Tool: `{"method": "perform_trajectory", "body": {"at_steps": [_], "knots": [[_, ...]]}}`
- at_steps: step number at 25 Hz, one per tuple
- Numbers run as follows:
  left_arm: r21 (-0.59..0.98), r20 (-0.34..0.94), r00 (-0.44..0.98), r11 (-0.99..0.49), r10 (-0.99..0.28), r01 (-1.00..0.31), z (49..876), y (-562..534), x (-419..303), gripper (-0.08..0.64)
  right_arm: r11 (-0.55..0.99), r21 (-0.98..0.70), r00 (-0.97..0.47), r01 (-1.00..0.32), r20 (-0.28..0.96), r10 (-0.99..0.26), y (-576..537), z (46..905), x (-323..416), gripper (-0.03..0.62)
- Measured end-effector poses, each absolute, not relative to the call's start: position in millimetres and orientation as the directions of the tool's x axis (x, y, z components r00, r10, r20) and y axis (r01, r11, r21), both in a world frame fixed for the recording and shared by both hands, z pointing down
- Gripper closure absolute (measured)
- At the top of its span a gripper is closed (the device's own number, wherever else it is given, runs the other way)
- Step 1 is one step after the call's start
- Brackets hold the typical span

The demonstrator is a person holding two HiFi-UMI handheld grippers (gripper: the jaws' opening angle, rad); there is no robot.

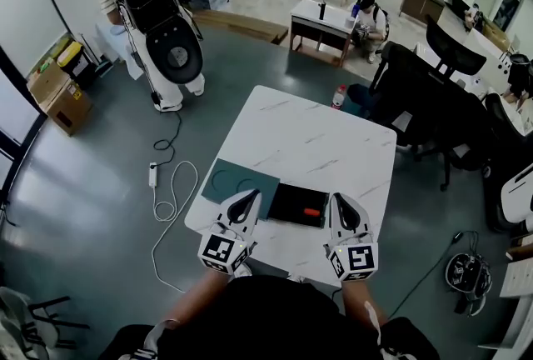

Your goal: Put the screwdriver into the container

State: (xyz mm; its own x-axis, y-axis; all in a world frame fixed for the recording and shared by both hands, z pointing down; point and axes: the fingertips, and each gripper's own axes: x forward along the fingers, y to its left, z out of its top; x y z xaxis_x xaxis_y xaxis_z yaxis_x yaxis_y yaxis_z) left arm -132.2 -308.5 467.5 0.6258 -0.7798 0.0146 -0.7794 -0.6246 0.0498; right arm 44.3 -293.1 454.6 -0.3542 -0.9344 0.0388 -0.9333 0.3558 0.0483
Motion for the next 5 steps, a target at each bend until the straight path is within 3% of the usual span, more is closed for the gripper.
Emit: {"method": "perform_trajectory", "body": {"at_steps": [5], "knots": [[0.046, 0.014, 0.625, -0.624, -0.780, -0.780, 466.9, -306.6, -134.0, 0.555, 0.361, 0.055, -0.360, -0.931, 0.037, -0.932, -291.2, 454.3, 39.8, 0.569]]}}
